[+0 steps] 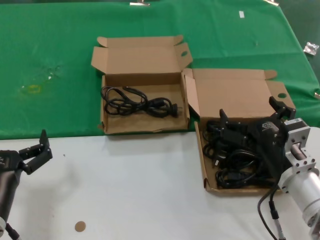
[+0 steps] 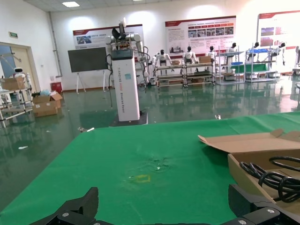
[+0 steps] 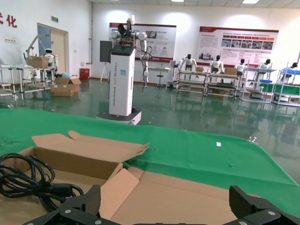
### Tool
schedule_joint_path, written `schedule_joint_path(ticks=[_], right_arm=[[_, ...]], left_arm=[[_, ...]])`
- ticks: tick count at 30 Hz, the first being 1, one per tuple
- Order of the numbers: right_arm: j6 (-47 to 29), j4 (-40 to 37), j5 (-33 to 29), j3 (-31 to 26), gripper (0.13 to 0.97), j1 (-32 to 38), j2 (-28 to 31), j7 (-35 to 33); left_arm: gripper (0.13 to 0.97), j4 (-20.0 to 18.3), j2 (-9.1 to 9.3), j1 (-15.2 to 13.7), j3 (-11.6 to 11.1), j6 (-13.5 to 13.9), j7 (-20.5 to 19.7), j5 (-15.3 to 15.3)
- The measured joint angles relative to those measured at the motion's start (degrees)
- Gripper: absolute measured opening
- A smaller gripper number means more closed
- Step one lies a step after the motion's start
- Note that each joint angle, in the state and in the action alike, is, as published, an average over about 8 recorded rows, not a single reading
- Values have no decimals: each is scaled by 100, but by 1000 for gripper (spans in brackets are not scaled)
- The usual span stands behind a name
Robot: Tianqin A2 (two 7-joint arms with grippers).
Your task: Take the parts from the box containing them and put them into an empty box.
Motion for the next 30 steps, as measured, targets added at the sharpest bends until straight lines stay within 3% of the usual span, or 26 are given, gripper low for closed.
schedule_joint_path(ticks=[30], right_arm=[[0, 0, 0, 0, 966, 0, 0, 0]], left_arm=[[966, 0, 0, 0, 0, 0, 0, 0]])
